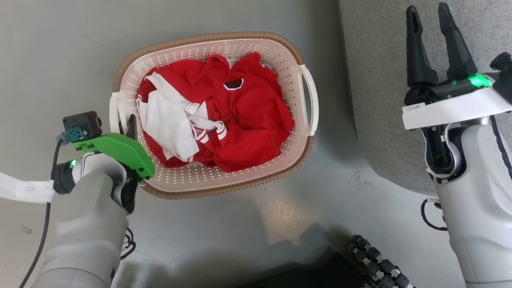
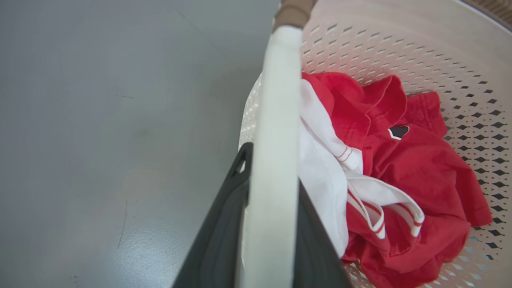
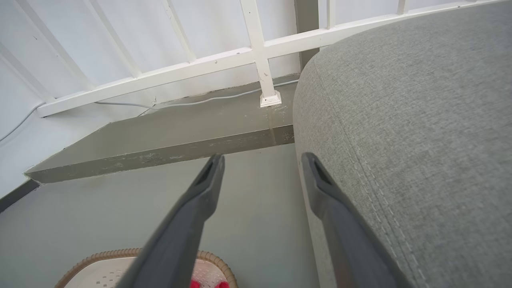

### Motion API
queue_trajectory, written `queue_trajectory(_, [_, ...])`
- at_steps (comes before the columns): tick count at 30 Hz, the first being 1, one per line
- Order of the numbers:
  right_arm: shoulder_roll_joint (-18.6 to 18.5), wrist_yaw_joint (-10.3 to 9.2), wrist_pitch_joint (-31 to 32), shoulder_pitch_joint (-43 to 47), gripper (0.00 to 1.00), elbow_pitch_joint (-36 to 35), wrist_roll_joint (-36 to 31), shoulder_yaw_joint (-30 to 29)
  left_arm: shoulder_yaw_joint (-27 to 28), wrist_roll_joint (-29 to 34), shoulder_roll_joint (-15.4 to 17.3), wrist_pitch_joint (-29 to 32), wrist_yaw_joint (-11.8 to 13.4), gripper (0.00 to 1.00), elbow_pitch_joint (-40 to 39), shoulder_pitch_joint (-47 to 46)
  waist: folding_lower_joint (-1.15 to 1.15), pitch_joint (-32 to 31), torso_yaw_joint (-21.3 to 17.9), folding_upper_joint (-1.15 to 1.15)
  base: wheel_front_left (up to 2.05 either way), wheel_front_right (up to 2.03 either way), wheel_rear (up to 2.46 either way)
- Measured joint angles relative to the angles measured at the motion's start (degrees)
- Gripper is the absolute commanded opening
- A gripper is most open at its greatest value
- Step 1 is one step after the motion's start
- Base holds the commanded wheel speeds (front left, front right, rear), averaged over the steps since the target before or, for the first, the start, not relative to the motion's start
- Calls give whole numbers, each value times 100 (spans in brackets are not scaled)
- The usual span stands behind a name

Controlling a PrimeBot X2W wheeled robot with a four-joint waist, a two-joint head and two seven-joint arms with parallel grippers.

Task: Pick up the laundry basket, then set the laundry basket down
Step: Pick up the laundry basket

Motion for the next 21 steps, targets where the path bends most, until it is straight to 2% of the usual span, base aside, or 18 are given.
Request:
queue_trajectory(11, [-51,0,0,1,100,-22,-1,2,31,-257,-19,-48,0,0,121,-3,0,33,21,0,0,0,0])
queue_trajectory(12, [-57,0,0,1,100,-22,-1,1,45,-289,-24,-48,0,14,165,-3,0,36,26,0,0,0,0])
queue_trajectory(13, [-62,0,0,1,100,-22,-1,1,60,-314,-26,-49,0,47,192,-3,0,38,31,0,0,0,0])
queue_trajectory(14, [-63,0,0,1,100,-22,-1,1,68,-321,-26,-51,-3,100,204,-5,0,37,37,0,0,0,0])
queue_trajectory(21, [-64,0,0,1,100,4,-21,7,35,-344,-53,-67,-8,100,269,-8,0,-57,64,0,0,0,0])
